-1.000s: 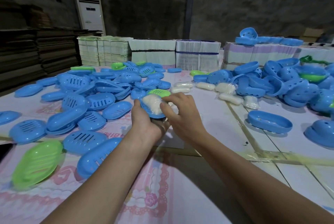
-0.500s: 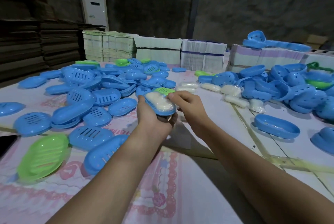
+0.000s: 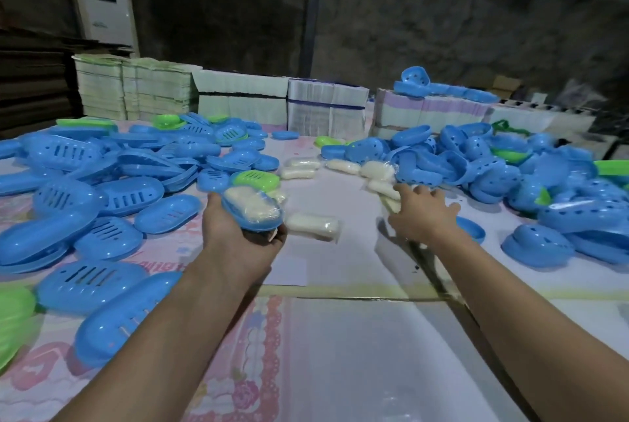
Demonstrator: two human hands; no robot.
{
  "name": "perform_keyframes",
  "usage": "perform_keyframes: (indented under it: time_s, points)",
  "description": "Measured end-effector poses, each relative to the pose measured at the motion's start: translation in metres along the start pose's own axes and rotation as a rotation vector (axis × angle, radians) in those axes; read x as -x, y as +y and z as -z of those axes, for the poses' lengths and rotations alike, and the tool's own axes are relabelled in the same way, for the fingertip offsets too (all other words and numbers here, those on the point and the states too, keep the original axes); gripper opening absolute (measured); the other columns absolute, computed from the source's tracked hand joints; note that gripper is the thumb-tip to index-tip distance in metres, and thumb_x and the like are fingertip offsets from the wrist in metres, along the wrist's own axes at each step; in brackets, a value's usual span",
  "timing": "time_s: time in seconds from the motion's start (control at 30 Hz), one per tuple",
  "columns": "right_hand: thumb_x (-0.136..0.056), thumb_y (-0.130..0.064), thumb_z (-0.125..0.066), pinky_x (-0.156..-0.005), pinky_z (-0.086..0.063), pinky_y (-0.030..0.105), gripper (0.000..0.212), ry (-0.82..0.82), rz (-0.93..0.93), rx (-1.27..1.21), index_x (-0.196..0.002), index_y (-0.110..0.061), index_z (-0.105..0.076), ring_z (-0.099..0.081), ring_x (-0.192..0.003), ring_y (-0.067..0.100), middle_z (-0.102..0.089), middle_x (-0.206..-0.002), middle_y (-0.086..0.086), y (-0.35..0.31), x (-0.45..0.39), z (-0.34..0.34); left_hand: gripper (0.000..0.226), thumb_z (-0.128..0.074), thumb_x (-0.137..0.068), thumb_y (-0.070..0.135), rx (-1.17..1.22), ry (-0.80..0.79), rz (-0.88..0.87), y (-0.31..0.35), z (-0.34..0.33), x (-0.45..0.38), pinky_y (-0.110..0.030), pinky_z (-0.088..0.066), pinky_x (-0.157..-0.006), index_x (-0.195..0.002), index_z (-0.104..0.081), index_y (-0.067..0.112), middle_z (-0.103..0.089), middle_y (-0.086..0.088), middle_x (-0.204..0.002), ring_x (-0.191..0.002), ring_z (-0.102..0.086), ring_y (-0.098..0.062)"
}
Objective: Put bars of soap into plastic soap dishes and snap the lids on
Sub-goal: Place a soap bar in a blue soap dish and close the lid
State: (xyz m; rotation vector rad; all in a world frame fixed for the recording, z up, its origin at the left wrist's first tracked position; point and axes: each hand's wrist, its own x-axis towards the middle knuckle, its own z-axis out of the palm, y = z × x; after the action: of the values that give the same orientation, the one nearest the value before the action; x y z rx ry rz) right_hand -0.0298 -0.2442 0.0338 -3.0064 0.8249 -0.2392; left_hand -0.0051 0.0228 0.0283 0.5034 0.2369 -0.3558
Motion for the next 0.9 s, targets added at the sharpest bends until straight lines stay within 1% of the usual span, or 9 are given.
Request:
perform_keyframes:
  time_s: [0.1,0.17,0.3,0.4,0.5,0.6,0.67,0.8,0.9]
  points:
    - [-0.084,-0.053,-0.057,-0.108,-0.019,0.064,0.077,-0.111,-0.113,0.054,-0.149,-0.035,-0.021,-0.019,-0.142,0.042,-0.024,-0.157,0.011,0.039,0.004,-0.002,0.041,-0.047,-0.098,0.056,-0.059,-0.035,0.021,-0.007,-0.001,0.002,-0.033,-0.045,-0.07,-0.113,-0.065,0.023,-0.065,-0.007,-0.106,-0.086,-0.059,-0.021]
    - [-0.084,-0.056,-0.055,-0.108,-0.021,0.062,0.076,-0.143,-0.136,0.034,-0.148,-0.035,-0.021,-0.025,-0.139,0.04,-0.03,-0.154,0.011,0.056,0.007,-0.007,0.031,-0.05,-0.096,0.051,-0.101,-0.052,0.034,-0.013,-0.001,0.003,-0.032,-0.044,-0.072,-0.106,-0.064,0.025,-0.064,-0.004,-0.105,-0.086,-0.059,-0.02]
    - [-0.082,-0.058,-0.056,-0.106,-0.026,0.059,0.074,-0.078,-0.105,-0.017,-0.146,-0.034,-0.027,-0.034,-0.133,0.038,-0.04,-0.145,0.01,0.063,0.008,-0.012,0.03,-0.051,-0.096,0.049,-0.169,-0.048,0.066,-0.023,-0.001,0.007,-0.03,-0.042,-0.072,-0.089,-0.066,0.023,-0.067,-0.004,-0.085,-0.08,-0.059,-0.019]
    - [-0.081,-0.059,-0.055,-0.097,-0.033,0.051,0.07,0.048,-0.053,-0.072,-0.14,-0.029,-0.034,-0.042,-0.121,0.035,-0.049,-0.133,0.01,0.052,0.012,-0.012,0.032,-0.052,-0.095,0.047,-0.222,-0.051,0.085,-0.03,-0.003,0.01,-0.03,-0.042,-0.069,-0.079,-0.066,0.022,-0.066,-0.003,-0.074,-0.073,-0.059,-0.018]
    - [-0.081,-0.05,-0.056,-0.075,-0.042,0.037,0.063,0.12,0.042,-0.412,-0.137,-0.028,-0.038,-0.052,-0.099,0.028,-0.058,-0.115,0.008,0.033,0.024,-0.006,0.031,-0.052,-0.094,0.047,-0.257,-0.057,0.12,-0.036,-0.005,0.013,-0.031,-0.04,-0.066,-0.079,-0.064,0.023,-0.065,-0.003,-0.073,-0.067,-0.057,-0.018]
    - [-0.075,-0.043,-0.062,-0.068,-0.055,0.038,0.059,-0.078,0.186,-1.024,-0.131,-0.031,-0.047,-0.062,-0.09,0.022,-0.061,-0.109,0.001,0.007,0.045,0.008,0.034,-0.048,-0.096,0.05,-0.243,-0.082,0.152,-0.044,-0.007,0.019,-0.032,-0.04,-0.066,-0.087,-0.065,0.022,-0.067,-0.007,-0.073,-0.068,-0.056,-0.02]
    - [-0.072,-0.034,-0.061,-0.068,-0.054,0.032,0.046,-0.182,0.302,-1.292,-0.117,-0.029,-0.056,-0.064,-0.086,0.014,-0.064,-0.104,0.002,-0.007,0.059,0.013,0.046,-0.04,-0.1,0.056,-0.293,-0.107,0.147,-0.051,-0.006,0.022,-0.032,-0.04,-0.065,-0.091,-0.065,0.019,-0.067,-0.011,-0.071,-0.067,-0.057,-0.022]
    - [-0.075,-0.027,-0.061,-0.076,-0.05,0.039,0.044,-0.396,0.376,-1.608,-0.118,-0.016,-0.059,-0.063,-0.088,0.024,-0.066,-0.1,0.01,-0.026,0.076,0.016,0.052,-0.033,-0.101,0.061,-0.293,-0.116,0.127,-0.059,-0.007,0.026,-0.03,-0.043,-0.061,-0.1,-0.064,0.019,-0.066,-0.011,-0.075,-0.065,-0.058,-0.023]
    - [-0.077,-0.035,-0.061,-0.074,-0.054,0.035,0.046,-0.407,0.349,-1.631,-0.12,-0.019,-0.059,-0.066,-0.089,0.022,-0.068,-0.103,0.008,-0.038,0.085,0.012,0.059,-0.034,-0.1,0.064,-0.283,-0.103,0.146,-0.06,-0.006,0.026,-0.034,-0.046,-0.068,-0.104,-0.07,0.017,-0.073,-0.012,-0.088,-0.075,-0.065,-0.028]
